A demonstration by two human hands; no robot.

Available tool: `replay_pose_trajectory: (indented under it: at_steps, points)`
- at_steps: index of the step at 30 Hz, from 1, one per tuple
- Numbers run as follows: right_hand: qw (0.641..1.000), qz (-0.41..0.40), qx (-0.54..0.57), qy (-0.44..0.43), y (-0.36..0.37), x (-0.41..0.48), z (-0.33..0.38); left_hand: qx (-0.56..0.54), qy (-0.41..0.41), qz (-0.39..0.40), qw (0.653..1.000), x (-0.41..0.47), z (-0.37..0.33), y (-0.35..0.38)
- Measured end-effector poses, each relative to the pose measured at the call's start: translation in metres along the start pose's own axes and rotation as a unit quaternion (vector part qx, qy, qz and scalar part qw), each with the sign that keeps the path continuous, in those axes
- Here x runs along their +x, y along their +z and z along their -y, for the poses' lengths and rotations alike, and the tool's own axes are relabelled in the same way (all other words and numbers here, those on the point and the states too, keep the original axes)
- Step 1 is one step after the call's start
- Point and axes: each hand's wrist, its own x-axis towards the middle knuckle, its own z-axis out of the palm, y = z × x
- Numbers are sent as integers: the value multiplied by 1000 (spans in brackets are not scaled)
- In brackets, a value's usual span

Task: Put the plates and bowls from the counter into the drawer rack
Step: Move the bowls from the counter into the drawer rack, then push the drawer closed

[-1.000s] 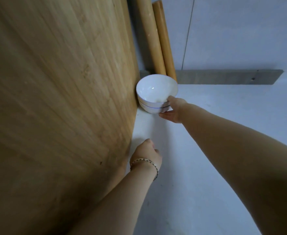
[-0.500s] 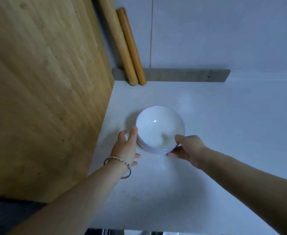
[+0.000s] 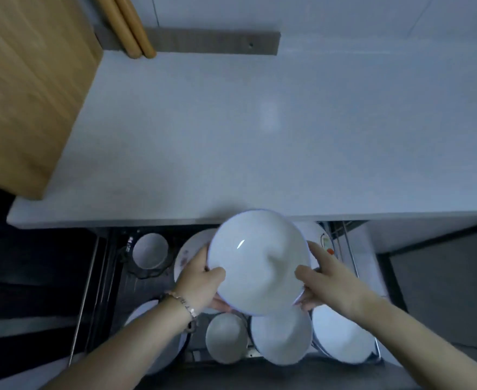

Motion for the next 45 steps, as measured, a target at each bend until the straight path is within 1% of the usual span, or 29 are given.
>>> replay_pose_trajectory:
  at_steps: [1,3,7,11,13,16,19,21,23,24,26,27,28,32,34,37,40,43,45]
  points:
    - [1000,-1,-31,3,-2,-5,-22,15,-12,8,1000,-3,17,15]
    - [998,0,-53,29,-1,-7,-64,56,-32,20,998,-2,51,40]
    - [995,-6,-23,97,7,9,-137,104,-113,38,987,18,104,82]
    - [991,-30,-1,132,17,31,-179,179,-147,17,973,41,126,103]
    - [989,-36,-12,141,24,42,-189,209,-159,-2,965,52,131,108]
    - [986,-48,-66,147,32,54,-201,294,-158,4,943,64,134,112]
    - [982,-32,-96,160,36,59,-206,304,-177,11,936,67,141,112]
    - [981,-23,-101,164,38,63,-207,274,-207,7,939,69,146,112]
    - [979,-22,-104,173,39,67,-206,281,-216,8,935,70,148,110]
    - [977,-20,-113,178,39,68,-206,309,-208,10,928,70,149,110]
    - [974,-18,-129,186,40,68,-205,395,-172,6,902,68,149,107]
    - [972,-16,-136,190,40,66,-203,425,-157,0,892,66,149,106]
    - [970,-15,-148,191,40,65,-201,433,-148,-4,889,64,150,105]
    - [956,-29,-219,193,34,53,-185,353,-135,-20,926,52,146,94]
    - [950,-49,-245,190,34,42,-179,334,-117,-19,935,42,142,85]
    - [949,-80,-243,184,40,22,-172,352,-95,-25,931,20,136,67]
    - [954,-101,-225,170,53,-3,-169,341,-76,-27,937,-12,138,44]
    - [955,-133,-232,129,71,-32,-167,271,-78,-32,959,-41,152,23]
    - [957,-168,-209,107,82,-49,-172,206,-120,-19,971,-65,163,16]
